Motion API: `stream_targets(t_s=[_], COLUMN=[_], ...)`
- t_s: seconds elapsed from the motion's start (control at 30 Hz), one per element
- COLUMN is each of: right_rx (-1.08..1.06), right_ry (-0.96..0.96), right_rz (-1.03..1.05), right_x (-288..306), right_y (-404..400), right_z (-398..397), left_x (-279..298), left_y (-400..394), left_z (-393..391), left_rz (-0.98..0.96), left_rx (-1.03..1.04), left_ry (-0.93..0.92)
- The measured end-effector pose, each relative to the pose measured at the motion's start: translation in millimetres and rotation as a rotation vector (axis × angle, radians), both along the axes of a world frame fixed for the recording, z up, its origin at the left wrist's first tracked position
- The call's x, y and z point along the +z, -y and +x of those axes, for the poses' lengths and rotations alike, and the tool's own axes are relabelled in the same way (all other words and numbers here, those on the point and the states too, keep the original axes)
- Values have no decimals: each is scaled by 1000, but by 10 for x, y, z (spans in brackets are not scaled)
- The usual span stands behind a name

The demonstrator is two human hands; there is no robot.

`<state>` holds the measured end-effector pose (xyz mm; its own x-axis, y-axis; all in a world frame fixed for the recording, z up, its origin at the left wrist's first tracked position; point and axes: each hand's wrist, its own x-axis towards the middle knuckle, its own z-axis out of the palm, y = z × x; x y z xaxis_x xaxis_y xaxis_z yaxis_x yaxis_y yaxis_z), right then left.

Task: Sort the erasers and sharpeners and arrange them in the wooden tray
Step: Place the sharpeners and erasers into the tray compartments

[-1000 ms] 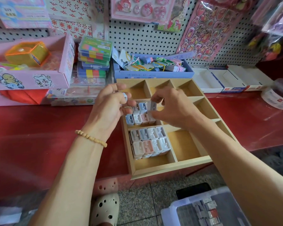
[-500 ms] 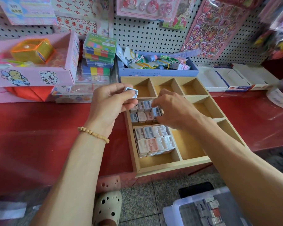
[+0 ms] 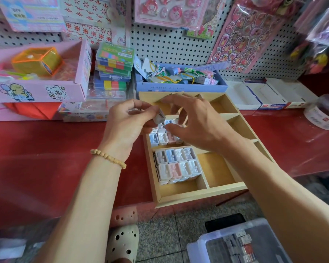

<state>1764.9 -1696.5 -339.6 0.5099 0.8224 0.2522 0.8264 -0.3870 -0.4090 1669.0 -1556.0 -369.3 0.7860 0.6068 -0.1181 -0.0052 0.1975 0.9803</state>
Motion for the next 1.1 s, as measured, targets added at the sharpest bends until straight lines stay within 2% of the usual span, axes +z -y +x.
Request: stream_targets(t_s=[0.1, 0.27, 0.5, 0.7, 0.83, 0.9, 1.03, 1.1], right_rx=[-16, -67, -43, -71, -88, -110, -140, -146], right_ry=[-54, -259, -53, -164, -212, -202, -77, -27], right_rz=[34, 142, 56, 132, 136, 129, 8, -72], right_x=[29, 30, 55, 64, 68, 77, 25, -28], right_y=[-58, -58, -53, 17, 62, 76, 91, 104], right_z=[-59, -73, -90, -66, -41, -13, 73, 131], left_x=[6, 24, 21, 76, 90, 87, -8, -35], left_y=[25, 53, 98, 92, 118, 131, 94, 56], left_z=[8, -3, 3, -16, -23, -22, -9, -25], left_rz=[-36, -47, 46, -86, -87, -33, 296, 375], left_rx=[-52, -103, -145, -240, -300, -291, -152, -72], left_ry=[22, 27, -63, -13, 3, -3, -95, -103])
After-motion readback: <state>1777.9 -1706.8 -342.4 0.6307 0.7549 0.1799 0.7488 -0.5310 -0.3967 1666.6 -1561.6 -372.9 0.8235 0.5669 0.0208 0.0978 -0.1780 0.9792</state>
